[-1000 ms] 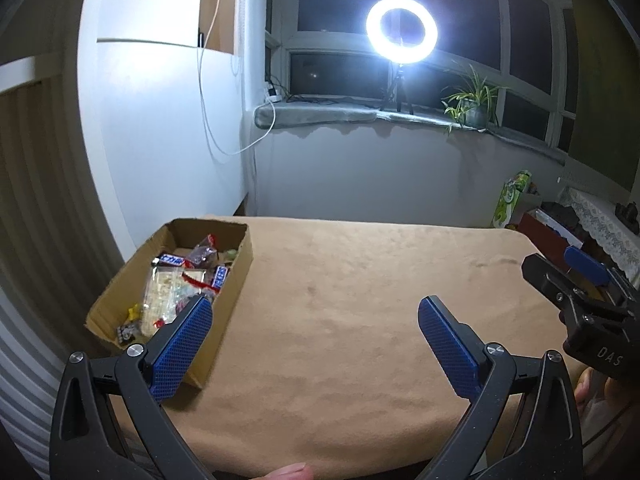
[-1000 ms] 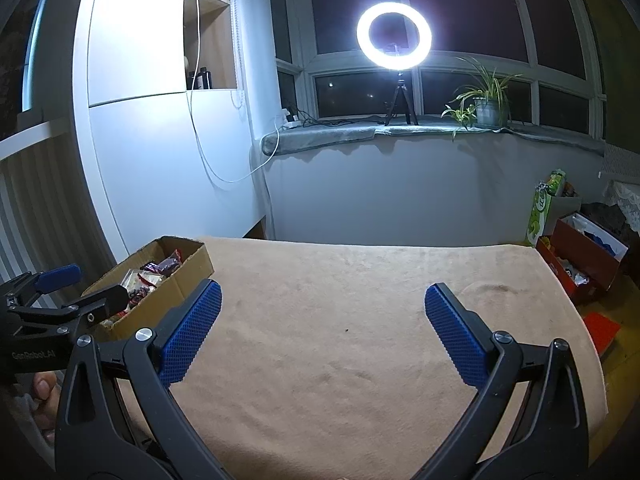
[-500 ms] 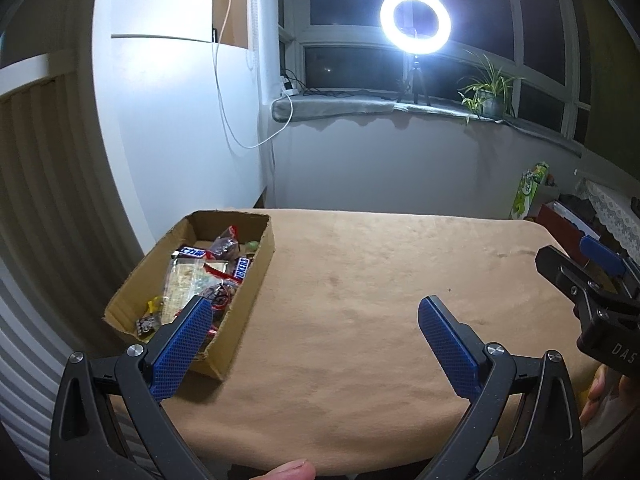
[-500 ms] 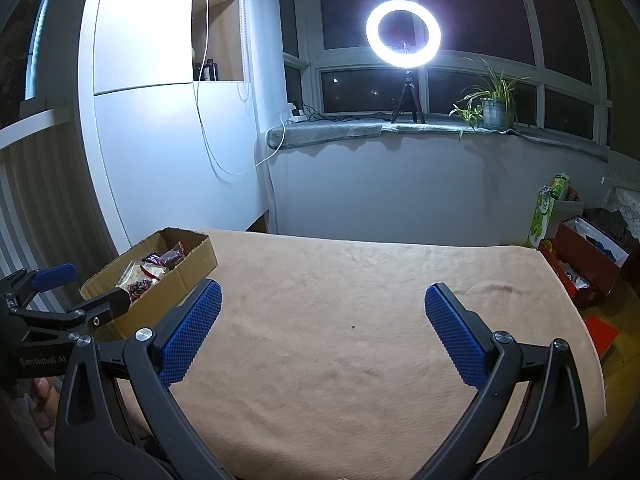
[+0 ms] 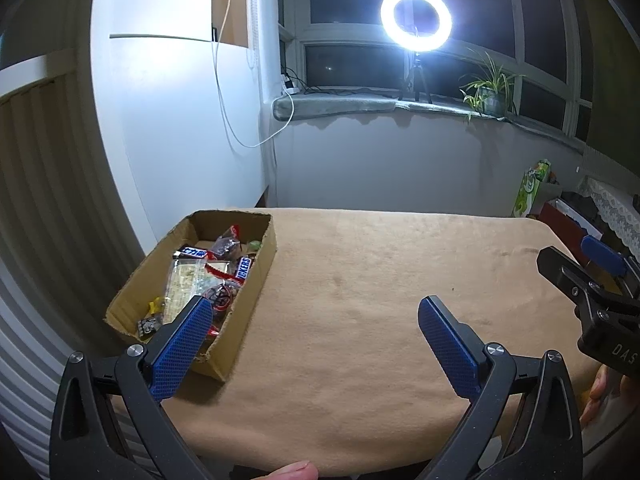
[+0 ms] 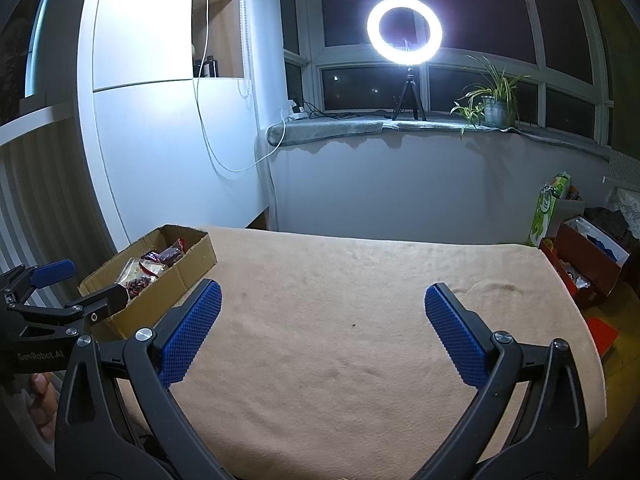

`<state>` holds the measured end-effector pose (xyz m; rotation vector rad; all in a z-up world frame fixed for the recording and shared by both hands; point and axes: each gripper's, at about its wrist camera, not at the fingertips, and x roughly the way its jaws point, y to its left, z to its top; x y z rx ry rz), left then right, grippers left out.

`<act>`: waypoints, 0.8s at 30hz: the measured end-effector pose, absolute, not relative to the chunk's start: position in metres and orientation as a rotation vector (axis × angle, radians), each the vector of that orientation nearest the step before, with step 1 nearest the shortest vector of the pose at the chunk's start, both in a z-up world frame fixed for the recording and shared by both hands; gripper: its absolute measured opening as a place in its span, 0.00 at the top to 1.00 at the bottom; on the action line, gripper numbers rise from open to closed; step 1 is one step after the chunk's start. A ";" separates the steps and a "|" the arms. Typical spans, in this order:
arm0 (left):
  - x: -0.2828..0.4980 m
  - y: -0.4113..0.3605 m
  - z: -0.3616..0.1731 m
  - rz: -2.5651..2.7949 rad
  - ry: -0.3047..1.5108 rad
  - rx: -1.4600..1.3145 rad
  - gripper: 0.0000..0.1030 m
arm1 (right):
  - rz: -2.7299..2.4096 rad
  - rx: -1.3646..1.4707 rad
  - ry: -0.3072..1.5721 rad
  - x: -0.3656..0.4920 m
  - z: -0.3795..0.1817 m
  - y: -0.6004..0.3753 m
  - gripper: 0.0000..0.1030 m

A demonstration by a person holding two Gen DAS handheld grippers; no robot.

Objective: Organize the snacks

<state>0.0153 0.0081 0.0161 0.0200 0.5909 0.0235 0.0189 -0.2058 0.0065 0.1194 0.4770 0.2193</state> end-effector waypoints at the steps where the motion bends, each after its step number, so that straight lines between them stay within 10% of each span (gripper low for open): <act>1: 0.015 0.008 0.016 0.023 0.591 0.021 0.01 | 0.219 0.120 0.478 0.019 0.006 -0.206 0.00; 24: 0.018 0.012 0.014 0.032 0.620 0.023 0.01 | 0.218 0.122 0.486 0.019 0.001 -0.209 0.00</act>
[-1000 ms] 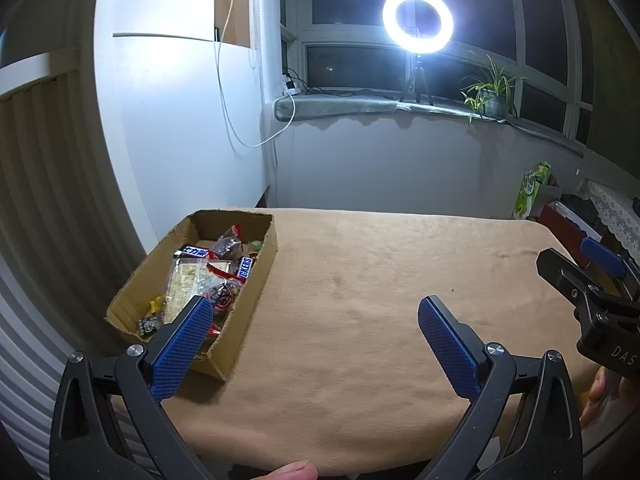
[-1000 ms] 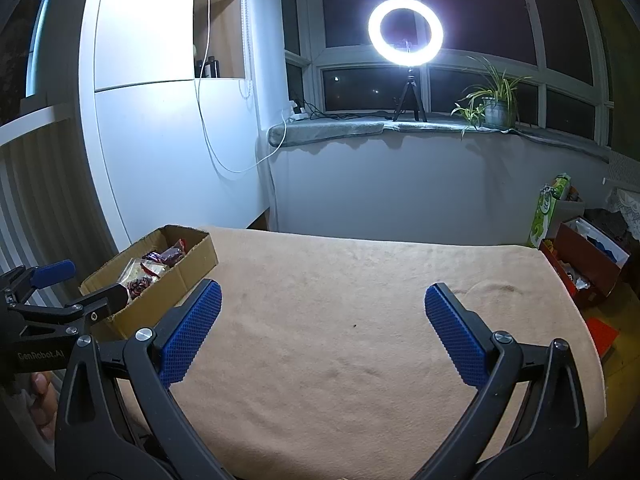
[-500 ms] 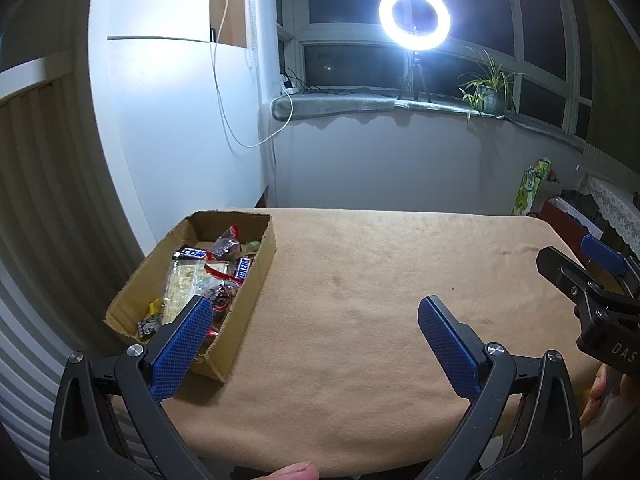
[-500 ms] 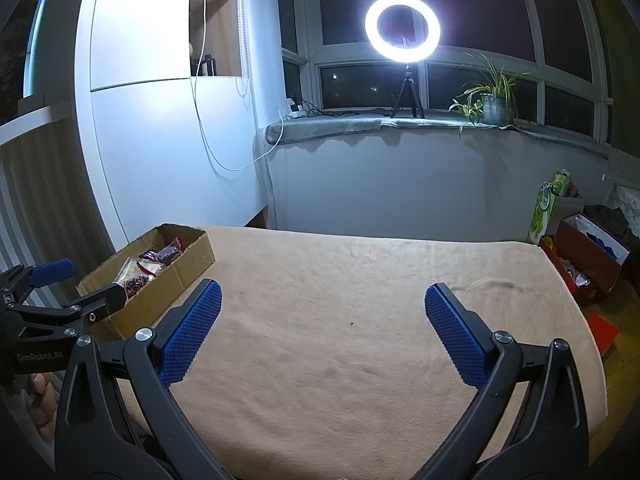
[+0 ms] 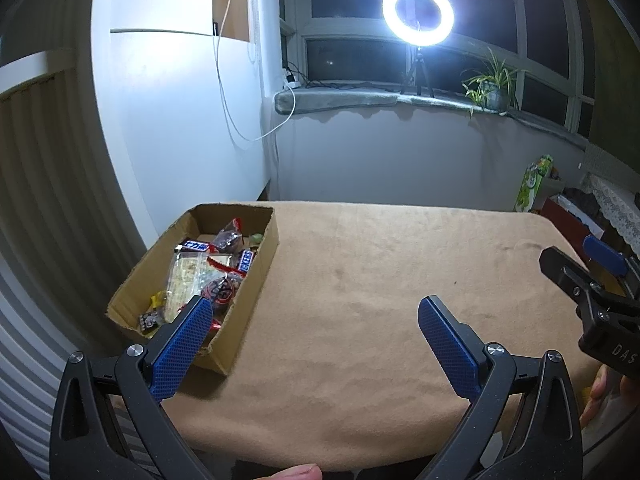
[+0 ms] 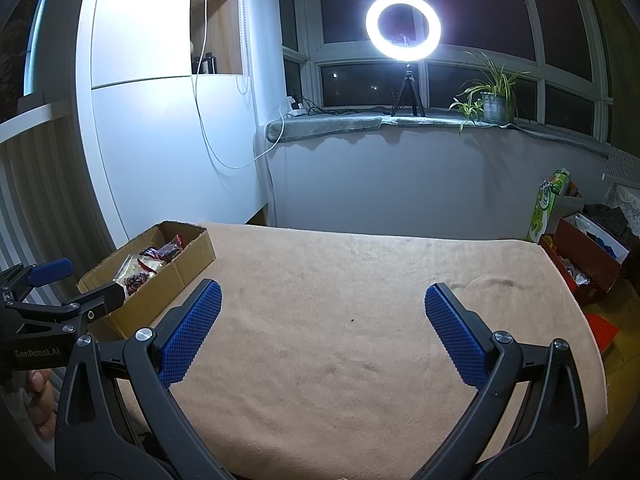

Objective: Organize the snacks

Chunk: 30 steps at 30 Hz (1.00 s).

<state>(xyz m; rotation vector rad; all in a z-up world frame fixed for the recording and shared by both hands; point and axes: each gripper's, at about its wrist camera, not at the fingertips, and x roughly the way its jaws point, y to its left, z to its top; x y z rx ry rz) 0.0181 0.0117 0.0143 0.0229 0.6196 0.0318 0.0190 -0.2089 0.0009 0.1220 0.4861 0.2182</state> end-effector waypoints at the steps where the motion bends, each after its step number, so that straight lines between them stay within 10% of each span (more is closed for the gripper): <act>1: 0.018 0.012 0.014 0.037 0.622 0.027 0.01 | 0.218 0.122 0.486 0.019 0.001 -0.209 0.00; 30: 0.010 0.008 0.013 0.080 0.591 0.055 0.01 | 0.222 0.118 0.500 0.016 -0.010 -0.204 0.00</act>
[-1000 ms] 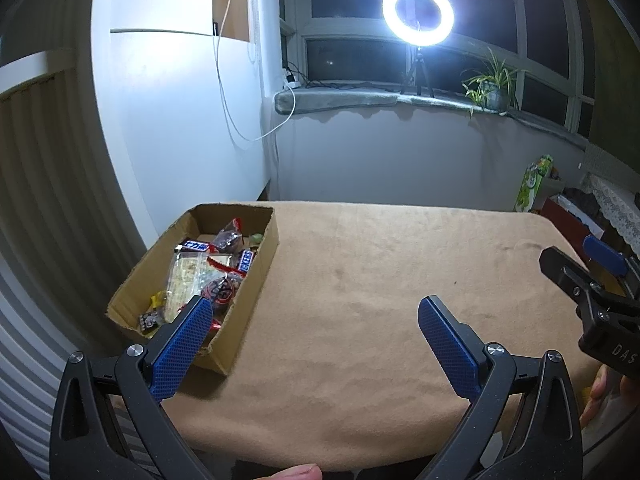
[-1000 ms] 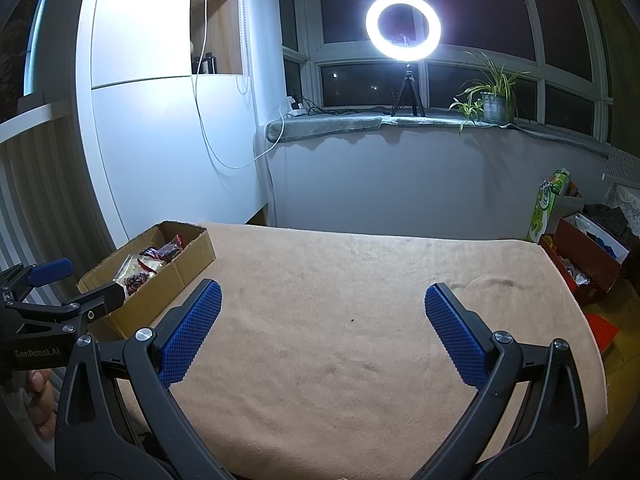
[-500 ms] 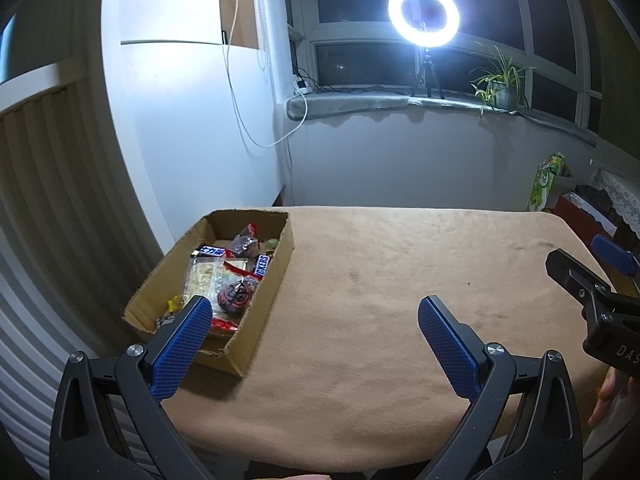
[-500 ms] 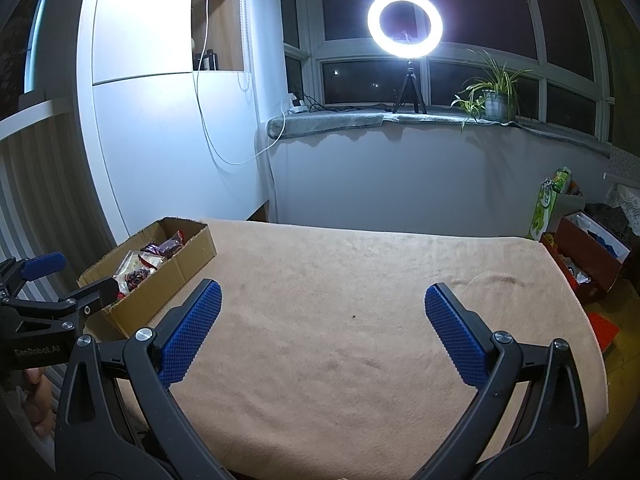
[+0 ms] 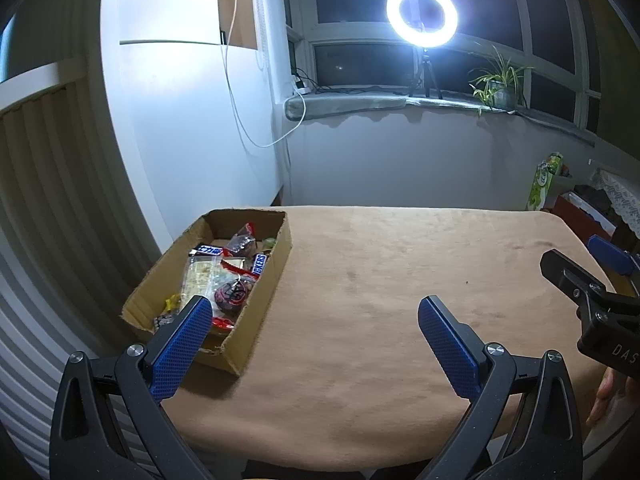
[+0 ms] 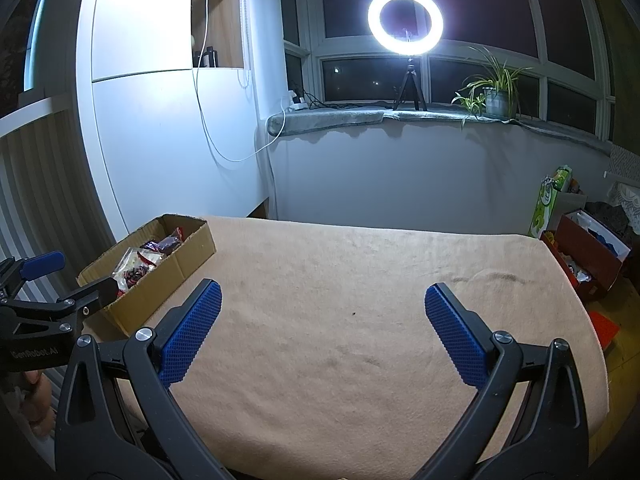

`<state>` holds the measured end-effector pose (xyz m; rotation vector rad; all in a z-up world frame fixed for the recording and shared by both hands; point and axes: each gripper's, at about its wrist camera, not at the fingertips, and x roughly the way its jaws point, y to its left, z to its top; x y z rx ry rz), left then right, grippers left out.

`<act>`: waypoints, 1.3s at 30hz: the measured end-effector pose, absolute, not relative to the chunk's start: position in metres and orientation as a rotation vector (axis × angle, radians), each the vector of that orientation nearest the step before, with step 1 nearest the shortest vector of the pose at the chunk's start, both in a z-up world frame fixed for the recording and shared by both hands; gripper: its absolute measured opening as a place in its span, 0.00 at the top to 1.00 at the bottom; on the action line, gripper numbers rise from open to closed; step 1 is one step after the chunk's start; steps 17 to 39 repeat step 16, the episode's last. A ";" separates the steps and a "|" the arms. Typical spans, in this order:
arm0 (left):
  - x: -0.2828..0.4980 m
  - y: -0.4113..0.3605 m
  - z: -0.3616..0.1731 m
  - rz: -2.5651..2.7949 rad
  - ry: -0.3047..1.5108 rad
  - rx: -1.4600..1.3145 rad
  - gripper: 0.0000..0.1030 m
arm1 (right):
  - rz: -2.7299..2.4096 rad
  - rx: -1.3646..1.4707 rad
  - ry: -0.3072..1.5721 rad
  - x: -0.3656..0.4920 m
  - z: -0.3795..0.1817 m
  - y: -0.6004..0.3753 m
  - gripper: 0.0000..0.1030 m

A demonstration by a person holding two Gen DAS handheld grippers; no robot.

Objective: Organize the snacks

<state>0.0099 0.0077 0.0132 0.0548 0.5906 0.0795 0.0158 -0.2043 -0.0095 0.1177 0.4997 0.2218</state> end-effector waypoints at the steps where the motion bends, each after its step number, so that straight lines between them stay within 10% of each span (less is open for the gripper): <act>1: 0.010 0.008 0.013 0.081 0.593 0.053 0.01 | 0.222 0.118 0.499 0.016 -0.009 -0.204 0.00; 39: 0.005 0.011 0.017 0.111 0.524 0.031 0.01 | 0.223 0.115 0.508 0.014 -0.015 -0.201 0.00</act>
